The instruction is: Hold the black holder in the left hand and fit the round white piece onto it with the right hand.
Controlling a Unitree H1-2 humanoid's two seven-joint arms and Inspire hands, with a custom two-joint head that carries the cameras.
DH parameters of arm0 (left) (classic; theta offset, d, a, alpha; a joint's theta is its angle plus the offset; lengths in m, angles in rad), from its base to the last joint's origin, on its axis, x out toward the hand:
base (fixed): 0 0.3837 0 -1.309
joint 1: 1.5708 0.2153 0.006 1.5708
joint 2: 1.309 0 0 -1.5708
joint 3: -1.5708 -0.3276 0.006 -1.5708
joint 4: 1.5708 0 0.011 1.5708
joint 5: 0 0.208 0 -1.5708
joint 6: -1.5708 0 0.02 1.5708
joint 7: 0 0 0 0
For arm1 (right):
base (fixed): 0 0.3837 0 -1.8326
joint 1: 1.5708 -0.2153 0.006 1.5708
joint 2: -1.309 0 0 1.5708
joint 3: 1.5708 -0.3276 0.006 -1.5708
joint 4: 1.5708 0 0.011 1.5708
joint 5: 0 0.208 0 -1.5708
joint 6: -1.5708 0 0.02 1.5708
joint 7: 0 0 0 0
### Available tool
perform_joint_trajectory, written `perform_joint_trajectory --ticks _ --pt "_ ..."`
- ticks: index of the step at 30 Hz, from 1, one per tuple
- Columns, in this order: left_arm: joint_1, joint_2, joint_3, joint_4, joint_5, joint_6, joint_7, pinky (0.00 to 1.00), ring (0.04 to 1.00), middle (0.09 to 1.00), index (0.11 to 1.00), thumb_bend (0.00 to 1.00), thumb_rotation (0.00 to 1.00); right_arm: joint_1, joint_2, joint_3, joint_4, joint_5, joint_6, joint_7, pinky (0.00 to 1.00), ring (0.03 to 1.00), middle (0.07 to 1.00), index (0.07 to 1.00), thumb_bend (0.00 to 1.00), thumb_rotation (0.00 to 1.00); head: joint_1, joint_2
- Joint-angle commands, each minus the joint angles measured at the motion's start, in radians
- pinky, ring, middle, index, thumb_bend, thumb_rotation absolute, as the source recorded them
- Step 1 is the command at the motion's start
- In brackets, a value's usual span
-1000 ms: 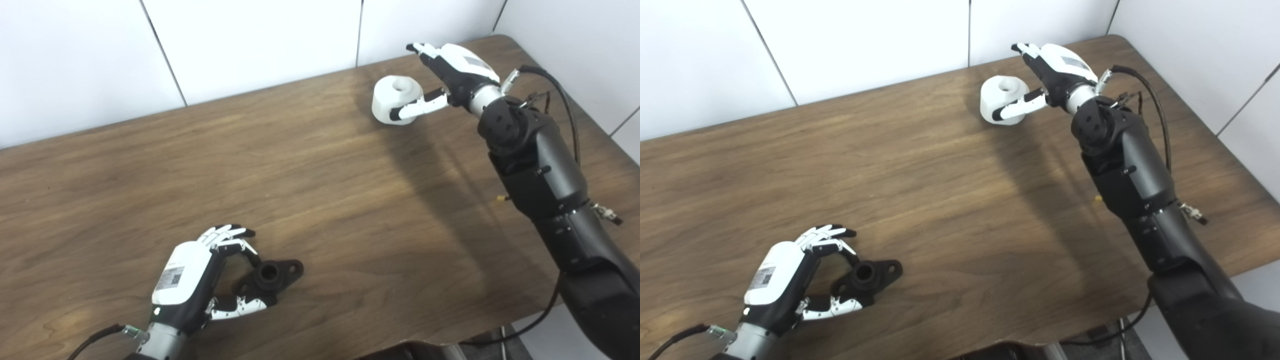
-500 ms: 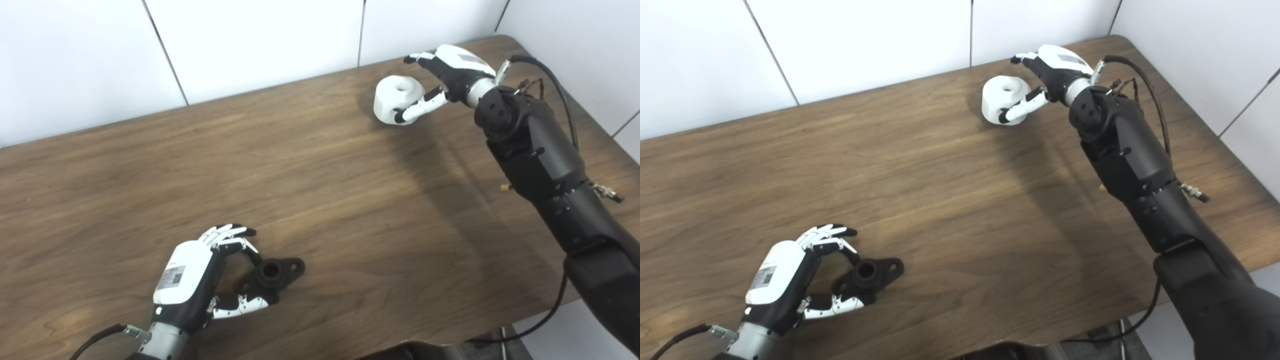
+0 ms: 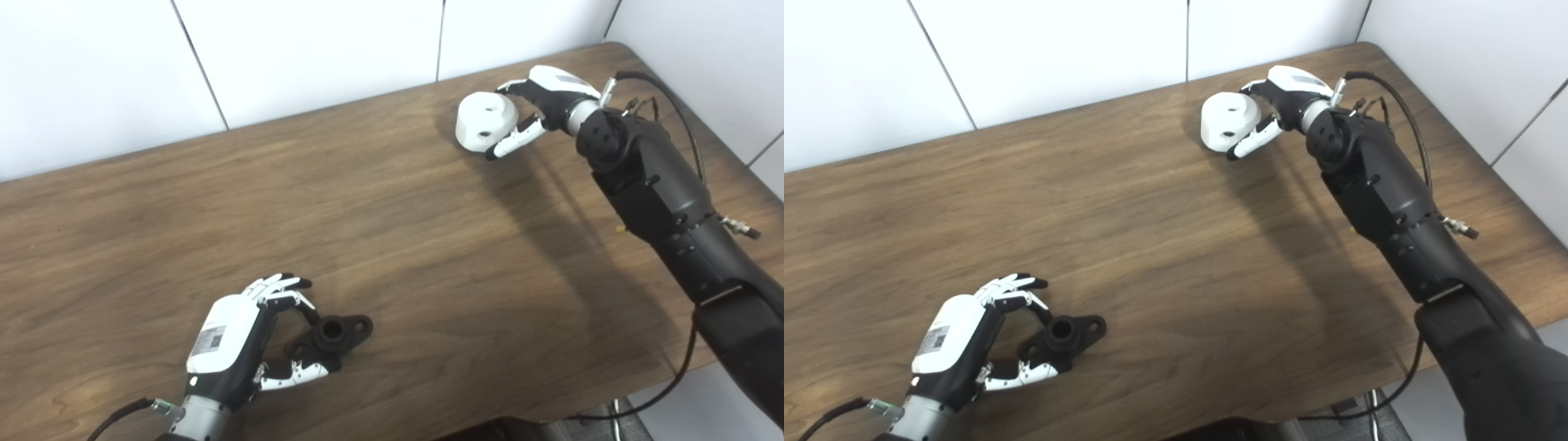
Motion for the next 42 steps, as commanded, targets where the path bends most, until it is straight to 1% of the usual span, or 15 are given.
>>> perform_joint_trajectory --ticks 1,5,10,17,24,28,33,42 --pt "0.031 0.010 -0.010 0.013 0.008 0.044 -0.058 0.86 0.888 0.820 0.488 0.52 0.05 -0.054 -0.024 -0.006 -0.035 -0.008 0.003 -0.019 0.98 0.971 0.917 0.827 0.73 0.36 -0.001 0.000" --pt "0.030 0.009 -0.008 0.008 0.007 0.050 -0.067 0.86 0.890 0.824 0.488 0.52 0.05 -0.056 -0.020 -0.004 -0.037 -0.006 0.007 -0.020 0.97 0.965 0.913 0.821 0.72 0.36 0.000 0.002" --pt "0.030 0.005 -0.008 0.003 0.013 0.054 -0.070 0.86 0.889 0.822 0.488 0.52 0.05 -0.061 -0.016 -0.004 -0.031 -0.004 0.007 -0.020 0.93 0.952 0.903 0.801 0.71 0.36 0.009 0.009" --pt "0.031 0.002 -0.010 -0.001 0.017 0.056 -0.075 0.88 0.887 0.820 0.488 0.52 0.05 -0.059 -0.017 -0.008 -0.033 -0.001 0.006 -0.026 0.93 0.942 0.892 0.784 0.70 0.37 0.008 0.012" --pt "0.030 0.002 -0.014 -0.006 0.024 0.060 -0.085 0.88 0.892 0.823 0.488 0.52 0.05 -0.062 -0.020 0.003 -0.028 -0.011 0.001 -0.029 0.93 0.944 0.890 0.769 0.70 0.39 0.011 0.013" --pt "0.028 0.004 -0.013 -0.007 0.026 0.062 -0.084 0.88 0.890 0.823 0.488 0.52 0.05 -0.066 -0.021 0.007 -0.024 -0.011 -0.003 -0.034 0.92 0.927 0.872 0.758 0.69 0.37 0.007 0.016" --pt "0.028 0.003 -0.010 -0.011 0.019 0.069 -0.089 0.88 0.893 0.825 0.488 0.52 0.05 -0.067 -0.021 0.007 -0.026 -0.008 0.002 -0.030 0.94 0.935 0.878 0.756 0.70 0.37 0.007 0.016" --pt "0.025 0.006 -0.006 -0.015 0.016 0.073 -0.090 0.87 0.894 0.825 0.488 0.52 0.05 -0.068 -0.035 0.022 -0.028 -0.016 -0.005 -0.025 0.92 0.925 0.870 0.756 0.70 0.37 0.005 0.021"
